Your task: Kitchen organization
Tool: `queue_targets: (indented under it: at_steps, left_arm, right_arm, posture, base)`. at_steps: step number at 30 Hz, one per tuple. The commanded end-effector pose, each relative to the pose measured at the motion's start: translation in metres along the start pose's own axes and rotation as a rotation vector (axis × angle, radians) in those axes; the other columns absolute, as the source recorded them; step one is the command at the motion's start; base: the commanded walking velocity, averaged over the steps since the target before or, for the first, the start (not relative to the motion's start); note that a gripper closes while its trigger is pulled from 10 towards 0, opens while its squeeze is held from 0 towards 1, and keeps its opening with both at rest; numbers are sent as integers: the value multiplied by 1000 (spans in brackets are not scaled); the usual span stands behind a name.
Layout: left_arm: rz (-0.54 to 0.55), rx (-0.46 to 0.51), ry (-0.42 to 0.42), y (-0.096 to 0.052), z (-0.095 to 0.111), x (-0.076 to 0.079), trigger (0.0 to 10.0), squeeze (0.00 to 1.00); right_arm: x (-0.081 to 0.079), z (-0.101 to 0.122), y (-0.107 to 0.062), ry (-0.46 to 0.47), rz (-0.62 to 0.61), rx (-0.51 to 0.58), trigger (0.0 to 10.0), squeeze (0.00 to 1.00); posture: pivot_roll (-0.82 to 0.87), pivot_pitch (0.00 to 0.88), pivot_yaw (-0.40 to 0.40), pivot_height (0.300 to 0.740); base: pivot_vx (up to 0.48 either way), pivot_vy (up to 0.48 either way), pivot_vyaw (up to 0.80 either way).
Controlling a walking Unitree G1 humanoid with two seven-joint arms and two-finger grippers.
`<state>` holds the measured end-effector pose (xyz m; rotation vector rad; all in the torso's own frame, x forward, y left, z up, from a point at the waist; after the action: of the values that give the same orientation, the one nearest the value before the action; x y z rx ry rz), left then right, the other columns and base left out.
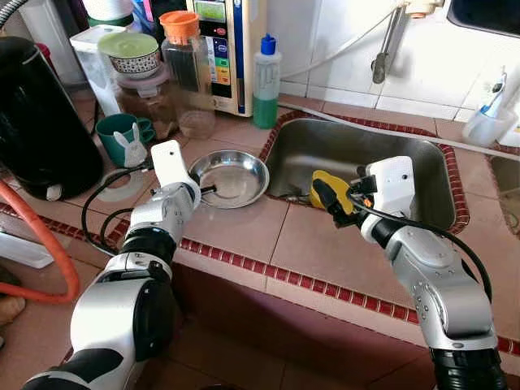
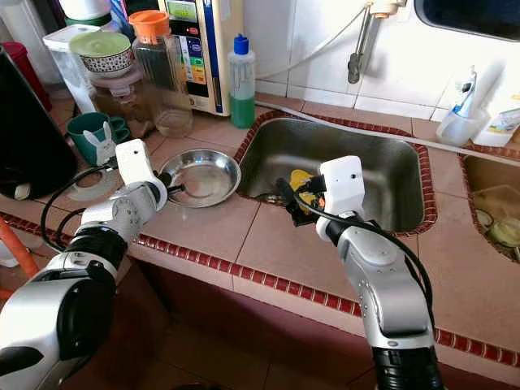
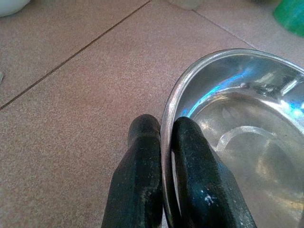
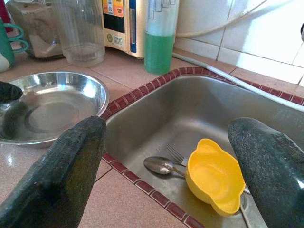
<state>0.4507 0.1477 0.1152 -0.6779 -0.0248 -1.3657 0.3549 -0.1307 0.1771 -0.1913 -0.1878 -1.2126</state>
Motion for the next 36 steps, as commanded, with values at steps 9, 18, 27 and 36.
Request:
queue_targets:
  at_steps: [9,18,27,36]
  left_arm:
    - [7,1,11,0,0,-2,0,0]
    - [-2,35,28,-1,5,0,0,0]
    - [-21,82,21,-2,13,5,0,0]
    - [-75,117,51,-5,11,17,0,0]
  right_arm:
    - [1,7,1,-13,7,17,10000,0]
    - [-6,15,0,9,46,51,10000,0]
    - [-10,22,0,24,76,82,10000,0]
    - [-10,28,2,62,90,101,10000,0]
  posture:
    - [12,6,49,740]
    - [12,8,45,740]
    - [10,9,46,740]
    - [8,17,47,740]
  base:
    - [0,0,0]
    - [0,0,0]
    - [0,0,0]
    - [0,0,0]
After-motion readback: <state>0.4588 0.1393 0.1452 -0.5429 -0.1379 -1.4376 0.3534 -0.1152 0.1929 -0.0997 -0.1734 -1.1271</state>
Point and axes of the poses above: a point about 5 cm out from each wrist's last joint towards the gripper, its own y axis pointing out of the wrist towards the gripper, its own z axis along the axis of the wrist's last joint, x = y × z, the point moved 6 cm from there along y, pointing out of the wrist towards the gripper, and after that the axes turned 10 degrees about -y, right-handed, at the moved point
